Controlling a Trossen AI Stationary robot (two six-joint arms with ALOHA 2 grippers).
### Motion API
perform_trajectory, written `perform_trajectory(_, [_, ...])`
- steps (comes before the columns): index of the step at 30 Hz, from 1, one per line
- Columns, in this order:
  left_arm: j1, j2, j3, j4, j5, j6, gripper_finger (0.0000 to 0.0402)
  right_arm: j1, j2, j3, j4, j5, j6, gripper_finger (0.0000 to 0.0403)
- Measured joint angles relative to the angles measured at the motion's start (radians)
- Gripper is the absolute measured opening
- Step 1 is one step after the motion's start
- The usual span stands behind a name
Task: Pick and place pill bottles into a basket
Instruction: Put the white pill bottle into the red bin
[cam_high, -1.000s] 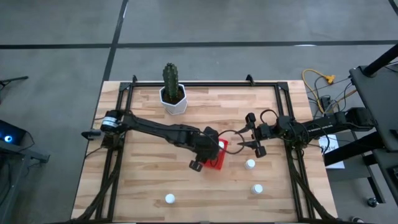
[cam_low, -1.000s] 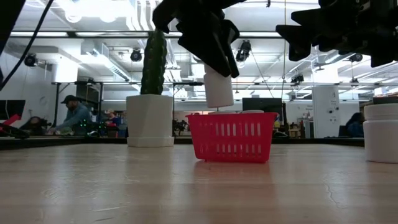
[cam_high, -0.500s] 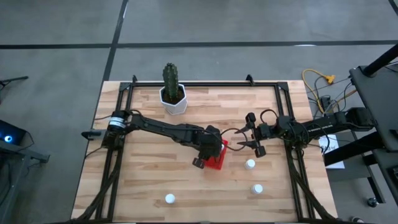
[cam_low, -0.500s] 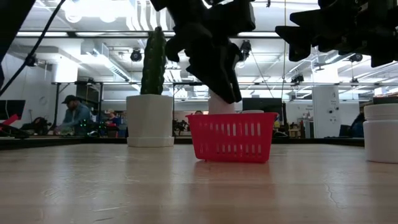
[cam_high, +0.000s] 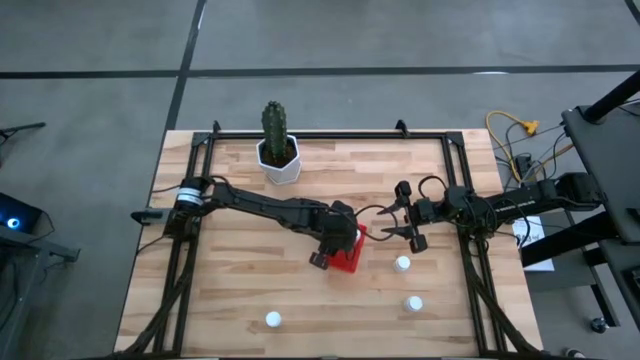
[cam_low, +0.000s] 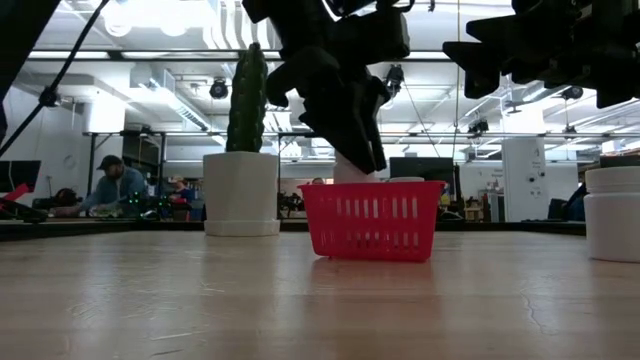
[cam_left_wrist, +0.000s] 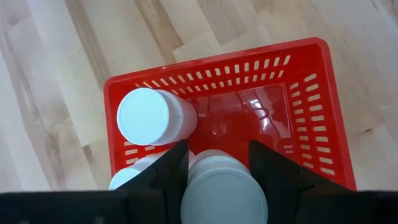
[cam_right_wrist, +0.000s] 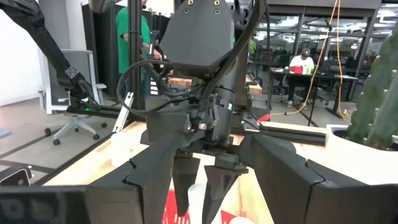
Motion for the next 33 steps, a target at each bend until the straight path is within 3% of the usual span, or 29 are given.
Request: perform_trajectory(33, [0.0,0.0,-0.024,0.007,-0.004,-0.001,0.0139,0.0,0.0,0.0,0.0,0.0,0.002,0.0203])
